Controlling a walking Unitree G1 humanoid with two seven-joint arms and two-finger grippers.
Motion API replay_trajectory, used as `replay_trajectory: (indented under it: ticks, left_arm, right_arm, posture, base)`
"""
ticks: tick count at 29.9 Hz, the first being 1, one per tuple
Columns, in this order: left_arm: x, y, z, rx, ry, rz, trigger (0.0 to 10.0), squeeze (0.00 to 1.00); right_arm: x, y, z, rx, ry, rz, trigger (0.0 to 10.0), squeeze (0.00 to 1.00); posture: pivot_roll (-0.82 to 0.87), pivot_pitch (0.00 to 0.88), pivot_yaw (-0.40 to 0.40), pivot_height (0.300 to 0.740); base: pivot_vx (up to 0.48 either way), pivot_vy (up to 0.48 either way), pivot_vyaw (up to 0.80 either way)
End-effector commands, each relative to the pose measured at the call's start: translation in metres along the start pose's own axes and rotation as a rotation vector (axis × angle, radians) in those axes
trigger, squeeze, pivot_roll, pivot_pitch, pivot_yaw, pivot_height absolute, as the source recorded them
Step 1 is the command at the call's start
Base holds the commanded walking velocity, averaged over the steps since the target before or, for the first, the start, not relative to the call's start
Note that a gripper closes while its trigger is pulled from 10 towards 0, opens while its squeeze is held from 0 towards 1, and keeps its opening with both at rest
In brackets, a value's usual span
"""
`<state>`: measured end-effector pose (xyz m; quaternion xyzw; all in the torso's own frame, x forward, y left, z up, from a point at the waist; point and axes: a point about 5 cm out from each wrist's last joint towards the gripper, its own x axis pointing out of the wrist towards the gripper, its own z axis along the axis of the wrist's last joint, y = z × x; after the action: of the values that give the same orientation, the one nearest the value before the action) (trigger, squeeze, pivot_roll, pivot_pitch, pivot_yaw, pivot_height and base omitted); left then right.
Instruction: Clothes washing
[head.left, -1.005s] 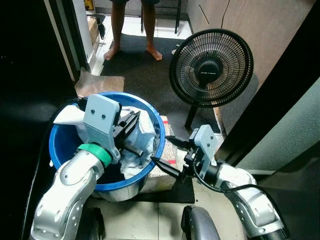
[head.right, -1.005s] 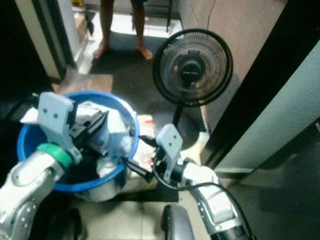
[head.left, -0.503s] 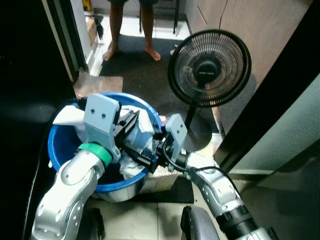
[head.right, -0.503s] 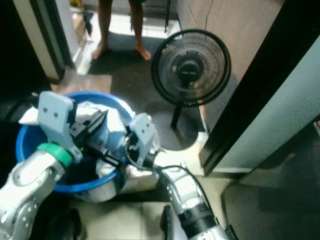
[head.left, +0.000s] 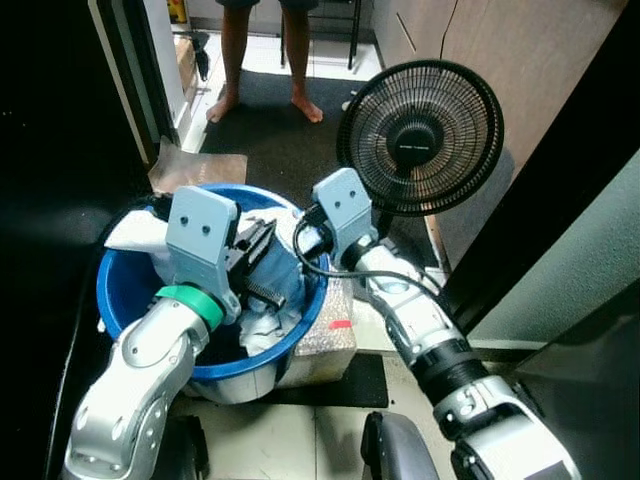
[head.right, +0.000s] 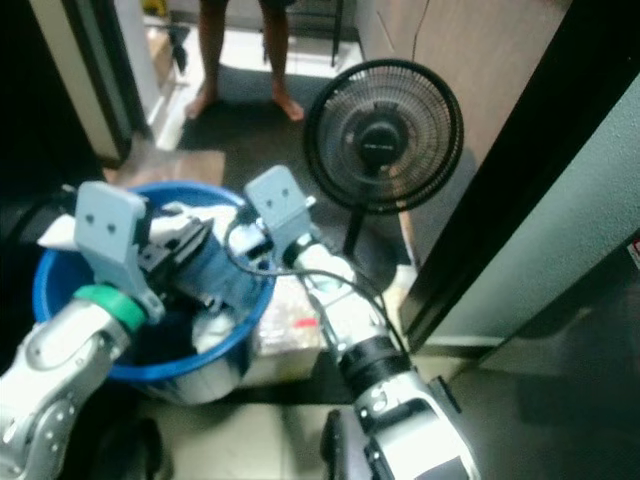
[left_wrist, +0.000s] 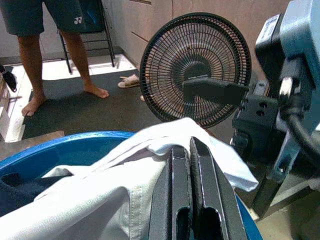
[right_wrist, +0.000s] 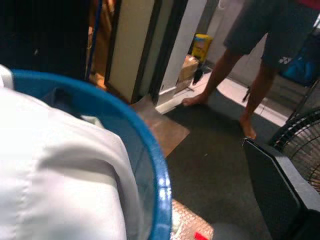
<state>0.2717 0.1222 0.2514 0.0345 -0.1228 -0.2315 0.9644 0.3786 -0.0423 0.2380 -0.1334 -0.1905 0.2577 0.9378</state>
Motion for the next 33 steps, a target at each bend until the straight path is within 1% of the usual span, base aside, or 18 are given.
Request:
replay_trajectory:
  ticks: [1, 3, 4, 5, 6, 7, 8, 10, 11, 12, 13, 14, 16, 17, 18, 19, 23, 33]
  left_arm:
    - [0.001, -0.004, 0.003, 0.002, -0.022, -0.019, 10.0, 0.00]
    - [0.002, -0.005, 0.003, 0.002, -0.024, -0.022, 10.0, 0.00]
    - [0.002, -0.005, 0.003, 0.002, -0.024, -0.022, 10.0, 0.00]
    - [0.003, -0.005, 0.003, 0.002, -0.025, -0.021, 10.0, 0.00]
    - [0.003, -0.005, 0.003, 0.002, -0.025, -0.021, 10.0, 0.00]
    - [0.003, -0.004, 0.004, 0.003, -0.026, -0.017, 10.0, 0.00]
    - [0.003, -0.004, 0.004, 0.003, -0.026, -0.017, 10.0, 0.00]
    - [0.002, -0.003, 0.004, 0.006, -0.025, -0.009, 10.0, 0.00]
    - [0.002, -0.003, 0.003, 0.007, -0.023, -0.006, 10.0, 0.00]
    - [0.002, -0.003, 0.003, 0.007, -0.023, -0.006, 10.0, 0.00]
    - [0.002, -0.003, 0.003, 0.007, -0.022, -0.004, 10.0, 0.00]
    - [0.001, -0.003, 0.003, 0.007, -0.022, -0.002, 10.0, 0.00]
    - [0.001, -0.003, 0.003, 0.007, -0.022, -0.002, 10.0, 0.00]
    - [0.001, -0.003, 0.003, 0.008, -0.021, 0.001, 10.0, 0.00]
    - [0.001, -0.003, 0.003, 0.008, -0.021, 0.001, 10.0, 0.00]
    - [0.000, -0.002, 0.002, 0.008, -0.020, 0.011, 10.0, 0.00]
    - [0.000, -0.002, 0.001, 0.007, -0.018, 0.016, 10.0, 0.00]
    - [0.002, -0.003, 0.000, 0.005, -0.017, 0.011, 10.0, 0.00]
  right_arm:
    - [-0.001, -0.008, 0.000, 0.015, -0.004, -0.028, 10.0, 0.00]
    - [0.003, -0.008, 0.002, 0.066, -0.017, -0.019, 10.0, 0.00]
    - [0.003, -0.008, 0.002, 0.066, -0.017, -0.019, 10.0, 0.00]
    - [0.005, -0.004, 0.001, 0.111, -0.014, -0.005, 10.0, 0.00]
    - [0.005, -0.004, 0.001, 0.111, -0.014, -0.005, 10.0, 0.00]
    - [0.006, 0.001, -0.001, 0.146, -0.008, 0.012, 10.0, 0.00]
    - [0.006, 0.001, -0.001, 0.146, -0.008, 0.012, 10.0, 0.00]
    - [0.010, 0.014, -0.002, 0.176, -0.006, 0.043, 10.0, 0.00]
    - [0.013, 0.022, 0.000, 0.198, -0.018, 0.063, 6.0, 0.00]
    - [0.013, 0.022, 0.000, 0.198, -0.018, 0.063, 6.0, 0.00]
    - [0.014, 0.028, 0.002, 0.212, -0.026, 0.074, 6.0, 0.00]
    - [0.016, 0.032, 0.004, 0.240, -0.035, 0.082, 0.3, 0.00]
    - [0.016, 0.032, 0.004, 0.240, -0.035, 0.082, 0.3, 0.00]
    - [0.018, 0.036, 0.007, 0.295, -0.051, 0.095, 0.0, 0.00]
    - [0.018, 0.036, 0.007, 0.295, -0.051, 0.095, 0.0, 0.00]
    - [0.020, 0.042, 0.014, 0.392, -0.086, 0.137, 0.0, 0.00]
    - [0.020, 0.044, 0.016, 0.401, -0.108, 0.164, 0.0, 0.00]
    - [0.015, 0.040, 0.014, 0.391, -0.127, 0.157, 0.0, 0.00]
  posture:
    - [0.12, 0.144, -0.052, 0.505]
    - [0.12, 0.142, -0.049, 0.505]
    - [0.12, 0.142, -0.049, 0.505]
    - [0.12, 0.142, -0.049, 0.505]
    - [0.12, 0.142, -0.049, 0.505]
    - [0.12, 0.142, -0.049, 0.505]
    - [0.12, 0.142, -0.049, 0.505]
    - [0.12, 0.143, -0.051, 0.505]
    - [0.13, 0.143, -0.052, 0.505]
    - [0.13, 0.143, -0.052, 0.505]
    - [0.13, 0.143, -0.052, 0.505]
    - [0.13, 0.143, -0.057, 0.505]
    - [0.13, 0.143, -0.057, 0.505]
    - [0.13, 0.144, -0.060, 0.505]
    - [0.13, 0.144, -0.060, 0.505]
    - [0.13, 0.144, -0.060, 0.505]
    - [0.13, 0.144, -0.064, 0.505]
    - [0.12, 0.139, -0.055, 0.505]
  base:
    - [0.000, 0.000, 0.00]
    - [0.000, 0.000, 0.00]
    - [0.000, 0.000, 0.00]
    - [0.000, 0.000, 0.00]
    - [0.000, 0.000, 0.00]
    - [0.000, 0.000, 0.00]
    - [0.000, 0.000, 0.00]
    - [0.000, 0.000, 0.00]
    - [0.000, 0.000, 0.00]
    - [0.000, 0.000, 0.00]
    - [0.000, 0.000, 0.00]
    - [0.000, 0.000, 0.00]
    - [0.000, 0.000, 0.00]
    - [0.000, 0.000, 0.00]
    - [0.000, 0.000, 0.00]
    - [0.000, 0.000, 0.00]
    - [0.000, 0.000, 0.00]
    - [0.000, 0.000, 0.00]
